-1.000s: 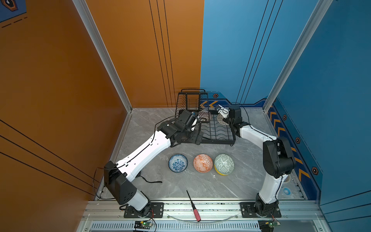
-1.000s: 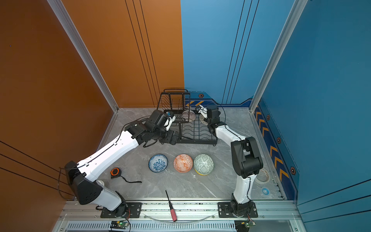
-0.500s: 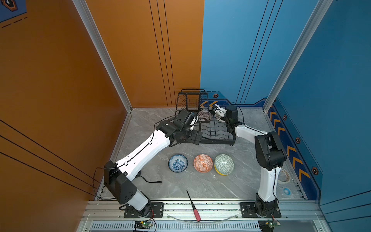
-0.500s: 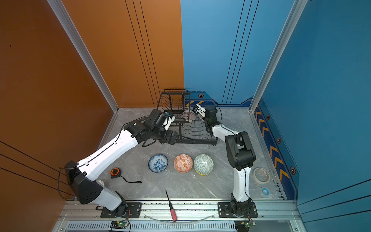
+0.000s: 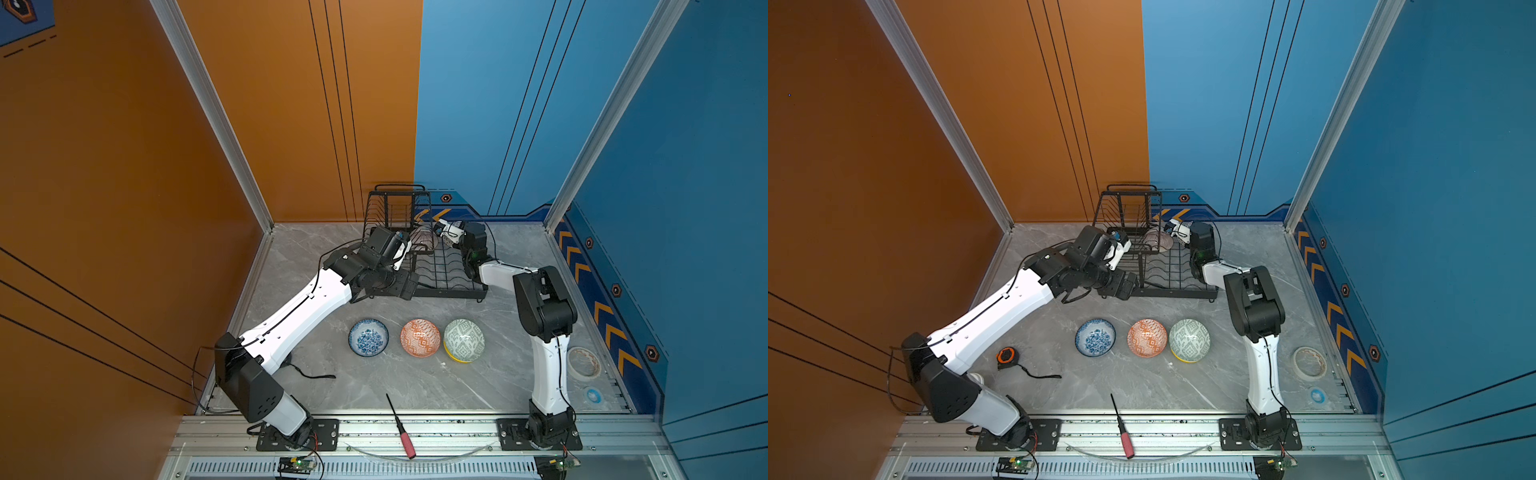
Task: Load the bowls into the dish rack
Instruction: 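Lower the brown-patterned bowl upright into a rack slot beside the pink-striped bowl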
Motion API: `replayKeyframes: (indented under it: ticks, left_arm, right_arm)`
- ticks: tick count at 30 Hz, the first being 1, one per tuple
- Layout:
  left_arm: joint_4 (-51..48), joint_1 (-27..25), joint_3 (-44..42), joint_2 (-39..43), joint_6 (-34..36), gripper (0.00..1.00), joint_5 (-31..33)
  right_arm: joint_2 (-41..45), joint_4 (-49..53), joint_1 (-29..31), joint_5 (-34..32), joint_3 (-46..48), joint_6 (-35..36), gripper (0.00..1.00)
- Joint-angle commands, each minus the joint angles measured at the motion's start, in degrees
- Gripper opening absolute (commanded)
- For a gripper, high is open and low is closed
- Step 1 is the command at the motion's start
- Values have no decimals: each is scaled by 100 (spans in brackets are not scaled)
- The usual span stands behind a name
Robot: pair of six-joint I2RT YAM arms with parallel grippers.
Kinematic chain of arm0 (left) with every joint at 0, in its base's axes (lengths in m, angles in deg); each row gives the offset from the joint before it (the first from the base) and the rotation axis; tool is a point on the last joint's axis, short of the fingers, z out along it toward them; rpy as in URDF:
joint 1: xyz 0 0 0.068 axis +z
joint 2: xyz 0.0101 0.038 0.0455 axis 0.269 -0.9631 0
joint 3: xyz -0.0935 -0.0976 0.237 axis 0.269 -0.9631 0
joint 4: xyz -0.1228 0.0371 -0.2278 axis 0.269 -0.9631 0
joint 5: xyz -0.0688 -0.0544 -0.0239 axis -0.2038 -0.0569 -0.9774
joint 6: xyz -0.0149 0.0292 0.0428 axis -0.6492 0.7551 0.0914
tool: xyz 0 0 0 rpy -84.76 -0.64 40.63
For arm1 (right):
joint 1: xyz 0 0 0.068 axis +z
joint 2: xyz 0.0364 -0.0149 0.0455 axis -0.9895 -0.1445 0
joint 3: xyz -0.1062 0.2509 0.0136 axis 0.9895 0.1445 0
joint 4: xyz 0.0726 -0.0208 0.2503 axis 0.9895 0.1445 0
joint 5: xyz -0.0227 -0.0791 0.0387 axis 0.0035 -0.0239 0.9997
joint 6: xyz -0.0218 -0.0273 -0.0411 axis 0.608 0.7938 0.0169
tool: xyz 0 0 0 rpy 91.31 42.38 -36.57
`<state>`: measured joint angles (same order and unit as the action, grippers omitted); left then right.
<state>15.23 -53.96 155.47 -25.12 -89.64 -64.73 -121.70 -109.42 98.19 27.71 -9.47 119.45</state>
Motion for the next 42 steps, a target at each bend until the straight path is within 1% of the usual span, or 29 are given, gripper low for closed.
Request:
replayKeyframes:
  ticks: [1,15,21,32,42]
  left_arm:
    - [-111,7,188,-83,114,98,-130]
    - [-109,4,273,-226,78,98,-231]
    - [-114,8,298,-274,67,98,-250]
    - [-108,45,154,-72,43,98,-192]
    - [-115,80,128,-47,70,98,-206]
  right_arm:
    - [-71,-802,-23,17,-316,260,0]
    - [-565,-1630,-41,165,-507,877,0]
    - [-637,-1494,-66,229,-517,850,0]
    - [-867,-1404,-102,287,-612,930,0]
    - [-933,-1344,-58,416,-614,909,0]
